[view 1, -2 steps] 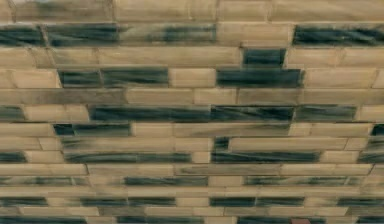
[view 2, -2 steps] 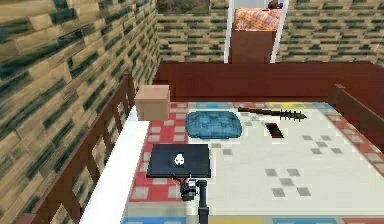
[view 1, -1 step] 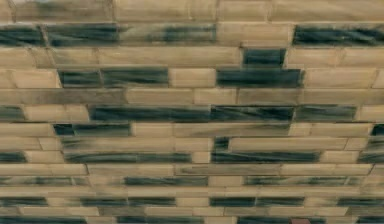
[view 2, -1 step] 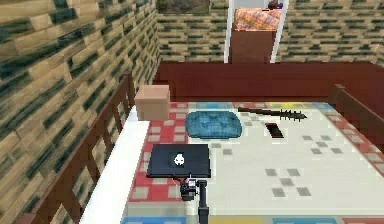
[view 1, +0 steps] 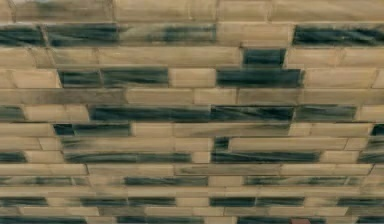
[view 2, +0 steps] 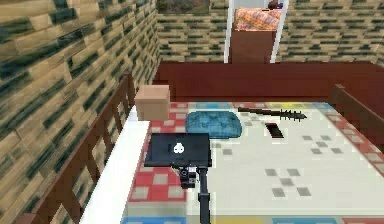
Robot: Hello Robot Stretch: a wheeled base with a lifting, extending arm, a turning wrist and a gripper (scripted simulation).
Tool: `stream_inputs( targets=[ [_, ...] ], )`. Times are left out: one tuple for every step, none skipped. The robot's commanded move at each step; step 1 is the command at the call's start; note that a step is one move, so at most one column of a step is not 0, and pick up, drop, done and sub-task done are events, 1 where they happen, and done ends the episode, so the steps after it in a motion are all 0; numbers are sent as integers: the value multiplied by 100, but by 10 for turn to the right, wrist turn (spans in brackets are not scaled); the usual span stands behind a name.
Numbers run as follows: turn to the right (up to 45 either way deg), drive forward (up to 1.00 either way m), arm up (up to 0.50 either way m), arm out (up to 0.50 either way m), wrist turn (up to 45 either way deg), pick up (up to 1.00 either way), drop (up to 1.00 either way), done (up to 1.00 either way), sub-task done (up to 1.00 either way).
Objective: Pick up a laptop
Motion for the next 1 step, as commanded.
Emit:
stream_inputs(
  targets=[
    [0, 0, 0, 0, 0, 0, 0, 100, 0]
  ],
)
